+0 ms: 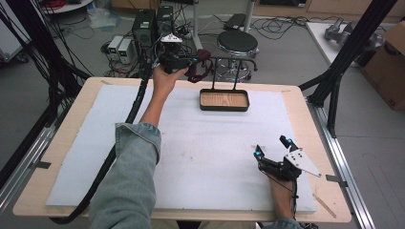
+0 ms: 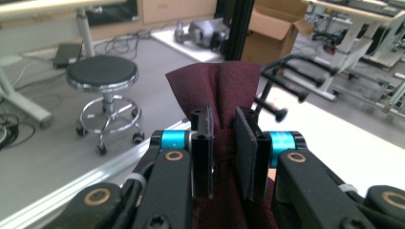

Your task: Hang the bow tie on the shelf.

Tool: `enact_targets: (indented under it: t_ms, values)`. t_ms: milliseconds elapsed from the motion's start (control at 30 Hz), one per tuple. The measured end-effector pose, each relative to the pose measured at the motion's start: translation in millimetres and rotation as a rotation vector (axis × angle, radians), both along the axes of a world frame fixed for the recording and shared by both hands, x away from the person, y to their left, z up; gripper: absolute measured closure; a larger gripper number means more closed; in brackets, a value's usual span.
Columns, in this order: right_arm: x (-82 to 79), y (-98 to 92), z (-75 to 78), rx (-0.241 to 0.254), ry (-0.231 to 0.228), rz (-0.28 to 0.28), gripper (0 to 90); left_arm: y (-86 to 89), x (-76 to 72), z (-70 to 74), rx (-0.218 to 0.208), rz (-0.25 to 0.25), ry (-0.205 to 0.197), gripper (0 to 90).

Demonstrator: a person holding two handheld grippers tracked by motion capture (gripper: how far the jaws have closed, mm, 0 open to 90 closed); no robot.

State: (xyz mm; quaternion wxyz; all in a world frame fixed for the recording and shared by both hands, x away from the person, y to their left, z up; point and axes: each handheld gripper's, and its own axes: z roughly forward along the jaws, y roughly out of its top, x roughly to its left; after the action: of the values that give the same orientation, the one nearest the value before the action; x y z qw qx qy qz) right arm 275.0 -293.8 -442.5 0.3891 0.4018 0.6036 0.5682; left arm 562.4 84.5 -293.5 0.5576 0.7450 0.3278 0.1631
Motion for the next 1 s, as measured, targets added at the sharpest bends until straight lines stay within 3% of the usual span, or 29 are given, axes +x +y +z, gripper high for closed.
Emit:
enact_targets:
  t_ms: [67,267,533,767,900,1000]
  values:
    - [0.1,0.1,-0.1,-0.001,-0.001,0.001,5.0,0.5,0.2,-2.9,0.017,0.013,0.005,77.1]
    - [0.0,0.6,-0.1,0.000,0.002,0.002,5.0,4.0,0.4,-12.3,-0.003,0.008,0.012,77.0]
    - [0.0,0.6,0.0,-0.002,0.003,0.001,5.0,10.6,-2.5,-21.3,0.019,0.007,0.013,76.1]
    - [0.0,0.7,-0.1,-0.003,0.002,-0.001,5.0,10.3,-5.7,-26.1,0.072,-0.008,0.000,77.0]
    - [0.0,0.6,-0.1,-0.001,0.003,0.000,5.0,9.6,-7.3,-25.7,0.088,-0.020,-0.002,71.8]
    - [0.1,0.5,-0.1,-0.002,0.001,-0.001,5.0,8.6,-14.9,-22.6,0.141,-0.033,-0.039,67.5]
